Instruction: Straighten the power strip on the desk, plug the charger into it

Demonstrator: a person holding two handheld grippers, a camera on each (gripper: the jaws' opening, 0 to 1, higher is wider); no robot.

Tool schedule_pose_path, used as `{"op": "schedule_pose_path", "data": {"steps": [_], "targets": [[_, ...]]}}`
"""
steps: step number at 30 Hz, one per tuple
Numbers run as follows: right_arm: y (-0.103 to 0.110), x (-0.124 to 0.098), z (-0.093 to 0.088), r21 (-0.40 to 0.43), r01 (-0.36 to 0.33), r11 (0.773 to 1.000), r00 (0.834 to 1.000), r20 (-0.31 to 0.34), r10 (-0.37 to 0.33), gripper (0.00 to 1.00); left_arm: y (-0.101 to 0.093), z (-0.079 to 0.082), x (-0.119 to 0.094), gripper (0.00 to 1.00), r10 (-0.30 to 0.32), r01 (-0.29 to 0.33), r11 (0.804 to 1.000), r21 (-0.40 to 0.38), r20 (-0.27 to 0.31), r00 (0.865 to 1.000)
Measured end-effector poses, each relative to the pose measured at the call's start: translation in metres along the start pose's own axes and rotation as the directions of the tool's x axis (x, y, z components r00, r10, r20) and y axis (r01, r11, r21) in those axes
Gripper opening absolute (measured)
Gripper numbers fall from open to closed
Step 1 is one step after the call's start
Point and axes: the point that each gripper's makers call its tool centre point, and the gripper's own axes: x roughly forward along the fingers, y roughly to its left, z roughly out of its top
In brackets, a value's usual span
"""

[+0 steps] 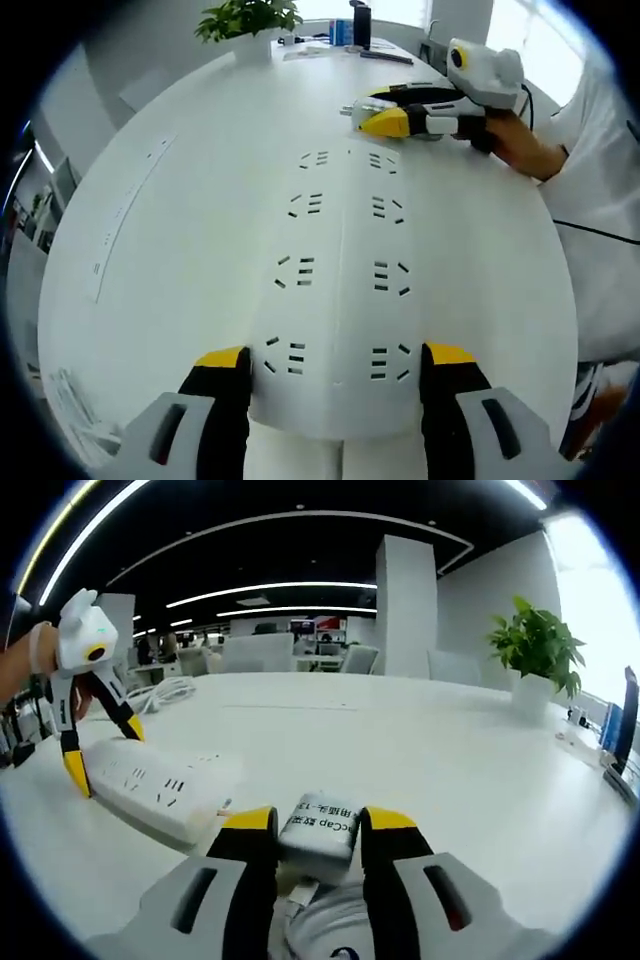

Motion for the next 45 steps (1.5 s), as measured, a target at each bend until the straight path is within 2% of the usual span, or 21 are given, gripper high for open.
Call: {"op": "schedule_pose_path", "data": {"steps": [6, 10, 12, 16, 20, 21, 22, 23, 25, 27, 30, 32, 33, 34, 35, 37, 38, 39, 41, 44, 45], "targets": [[-0.004, -0.005, -0.001, -0.002, -0.02, 1.0, 1.0, -0.004, 0.02, 0.28, -0.001, 0.0, 0.0, 0.69, 0.001, -0.001, 1.0, -0.002, -0.001, 1.0], [-0.003, -0.008, -0.002, -0.018, -0.058, 0.998, 0.998, -0.006, 0.058, 0.28, -0.001, 0.0, 0.0, 0.69, 0.002, -0.002, 1.0, -0.004, 0.0, 1.0], [0.0, -0.008, -0.002, -0.029, -0.097, 0.995, 0.995, -0.007, 0.097, 0.28, -0.001, 0.0, 0.0, 0.69, 0.002, -0.002, 1.0, -0.004, 0.0, 1.0], [0.006, -0.009, -0.002, -0.105, -0.205, 0.973, 0.979, -0.031, 0.202, 0.28, 0.0, 0.0, 0.001, 0.69, 0.002, -0.002, 1.0, -0.006, 0.003, 1.0], [0.013, -0.01, -0.002, -0.161, -0.349, 0.923, 0.937, -0.049, 0.346, 0.28, 0.0, 0.0, 0.001, 0.69, 0.003, -0.003, 1.0, -0.007, 0.002, 1.0], [0.007, -0.009, -0.002, -0.154, -0.344, 0.926, 0.939, -0.052, 0.34, 0.28, 0.001, 0.0, 0.001, 0.69, 0.003, -0.003, 1.0, -0.007, 0.002, 1.0], [0.008, -0.009, -0.002, -0.193, -0.371, 0.908, 0.929, -0.065, 0.365, 0.28, 0.001, 0.0, 0.001, 0.69, 0.003, -0.003, 1.0, -0.008, 0.001, 1.0], [0.011, -0.01, -0.002, -0.208, -0.407, 0.889, 0.913, -0.073, 0.401, 0.28, 0.001, 0.0, 0.001, 0.69, 0.003, -0.003, 1.0, -0.008, 0.001, 1.0], [0.013, -0.011, -0.003, -0.196, -0.458, 0.867, 0.889, -0.078, 0.452, 0.28, 0.001, 0.0, 0.001, 0.69, 0.003, -0.003, 1.0, -0.009, 0.0, 1.0], [0.016, -0.014, -0.003, -0.217, -0.516, 0.829, 0.856, -0.086, 0.51, 0.28, 0.0, 0.0, 0.001, 0.69, 0.004, -0.004, 1.0, -0.01, 0.0, 1.0], [0.02, -0.015, -0.004, -0.274, -0.56, 0.782, 0.825, -0.1, 0.556, 0.28, 0.0, 0.0, 0.001, 0.69, 0.004, -0.004, 1.0, -0.01, -0.001, 1.0], [0.019, -0.013, -0.004, -0.264, -0.563, 0.783, 0.824, -0.101, 0.558, 0.29, 0.0, 0.0, 0.001, 0.69, 0.004, -0.004, 1.0, -0.01, -0.004, 1.0], [0.018, -0.013, 0.0, -0.253, -0.554, 0.793, 0.829, -0.088, 0.552, 0.3, 0.0, 0.0, 0.001, 0.69, 0.004, -0.004, 1.0, -0.01, -0.008, 1.0], [0.016, -0.014, 0.005, -0.243, -0.541, 0.805, 0.837, -0.068, 0.543, 0.35, -0.001, 0.0, 0.001, 0.69, 0.005, -0.005, 1.0, -0.01, -0.01, 1.0], [0.013, -0.015, 0.014, -0.22, -0.513, 0.829, 0.854, -0.034, 0.519, 0.4, -0.001, 0.0, 0.001, 0.69, 0.005, -0.005, 1.0, -0.01, -0.013, 1.0], [0.007, -0.015, 0.023, -0.21, -0.484, 0.849, 0.868, 0.003, 0.496, 0.53, -0.001, 0.0, 0.001, 0.69, 0.006, -0.006, 1.0, -0.012, -0.014, 1.0], [0.005, -0.017, 0.026, -0.189, -0.468, 0.863, 0.877, 0.021, 0.48, 0.57, -0.001, 0.0, 0.001, 0.69, 0.006, -0.006, 1.0, -0.011, -0.015, 1.0], [0.006, -0.018, 0.026, -0.154, -0.457, 0.876, 0.884, 0.035, 0.467, 0.57, -0.001, 0.0, 0.001, 0.69, 0.005, -0.005, 1.0, -0.011, -0.018, 1.0], [0.009, -0.018, 0.017, -0.124, -0.451, 0.884, 0.888, 0.035, 0.458, 0.55, -0.001, 0.001, 0.002, 0.69, 0.006, -0.006, 1.0, -0.01, -0.037, 0.999], [0.009, -0.009, -0.001, -0.112, -0.413, 0.904, 0.909, 0.005, 0.416, 0.53, -0.001, 0.001, 0.002, 0.68, 0.009, -0.01, 1.0, -0.01, -0.096, 0.995], [0.01, -0.007, -0.004, -0.114, -0.411, 0.905, 0.91, 0.002, 0.414, 0.52, -0.002, 0.001, 0.002, 0.68, 0.01, -0.011, 1.0, -0.008, -0.116, 0.993]]}}
